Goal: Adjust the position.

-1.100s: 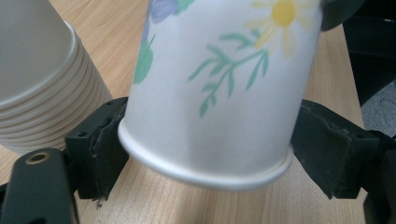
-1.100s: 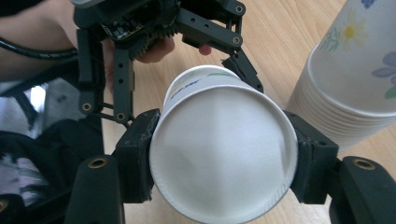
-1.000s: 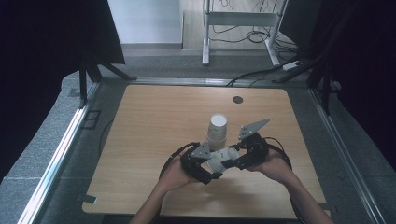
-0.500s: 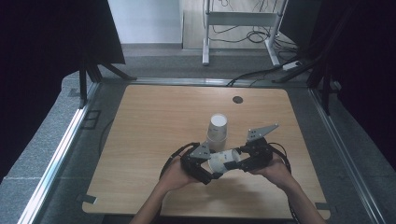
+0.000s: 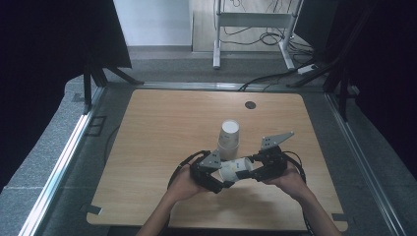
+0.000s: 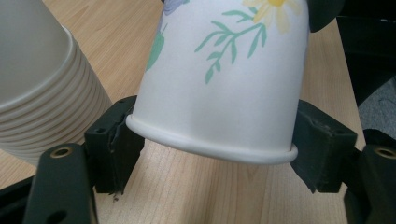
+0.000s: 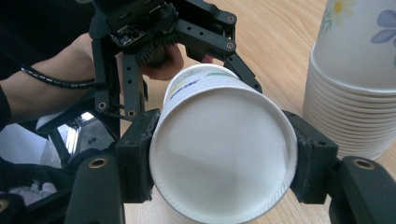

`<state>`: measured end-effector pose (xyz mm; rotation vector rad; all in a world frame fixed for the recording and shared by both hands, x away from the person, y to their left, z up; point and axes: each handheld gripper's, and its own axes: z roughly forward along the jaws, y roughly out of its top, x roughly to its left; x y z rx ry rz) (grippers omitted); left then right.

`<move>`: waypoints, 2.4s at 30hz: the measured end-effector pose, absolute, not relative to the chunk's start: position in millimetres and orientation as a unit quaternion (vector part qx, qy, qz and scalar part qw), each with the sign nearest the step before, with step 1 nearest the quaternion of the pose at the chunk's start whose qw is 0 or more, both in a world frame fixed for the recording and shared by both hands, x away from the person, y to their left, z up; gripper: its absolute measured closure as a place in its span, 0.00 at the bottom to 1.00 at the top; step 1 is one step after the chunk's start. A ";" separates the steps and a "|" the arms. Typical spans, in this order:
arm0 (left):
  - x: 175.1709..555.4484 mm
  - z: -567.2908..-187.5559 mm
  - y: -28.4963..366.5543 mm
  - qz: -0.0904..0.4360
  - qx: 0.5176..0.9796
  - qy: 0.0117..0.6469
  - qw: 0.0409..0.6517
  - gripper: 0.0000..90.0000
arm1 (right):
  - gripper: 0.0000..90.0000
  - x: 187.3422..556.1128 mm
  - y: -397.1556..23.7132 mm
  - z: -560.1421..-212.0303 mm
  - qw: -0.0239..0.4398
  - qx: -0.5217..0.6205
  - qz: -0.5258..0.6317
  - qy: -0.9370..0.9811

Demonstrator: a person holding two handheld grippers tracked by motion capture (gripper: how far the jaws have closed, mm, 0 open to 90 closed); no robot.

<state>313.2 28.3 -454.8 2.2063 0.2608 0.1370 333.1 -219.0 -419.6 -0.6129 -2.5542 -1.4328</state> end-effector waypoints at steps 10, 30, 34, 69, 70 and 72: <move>313.5 -455.4 28.0 0.056 0.895 0.101 0.431 0.31 | 0.36 332.4 -215.5 -418.5 0.065 -0.195 -0.460 -0.864; 313.4 -452.6 24.1 0.046 0.909 0.093 0.404 0.32 | 0.25 317.0 -196.9 -388.2 -0.052 -0.066 -0.338 -0.937; 313.5 -452.0 22.0 0.044 0.913 0.090 0.396 0.32 | 0.26 315.8 -186.6 -388.3 -0.061 -0.041 -0.303 -0.950; 313.6 -450.8 27.5 0.031 0.905 0.089 0.414 0.20 | 0.40 318.4 -178.4 -394.1 -0.027 -0.045 -0.289 -0.956; 313.6 -450.6 28.1 0.031 0.904 0.090 0.418 0.20 | 0.40 318.4 -180.0 -394.3 -0.027 -0.046 -0.296 -0.954; 313.6 -450.0 29.5 0.031 0.900 0.091 0.424 0.20 | 0.40 318.5 -183.1 -395.4 -0.022 -0.050 -0.311 -0.949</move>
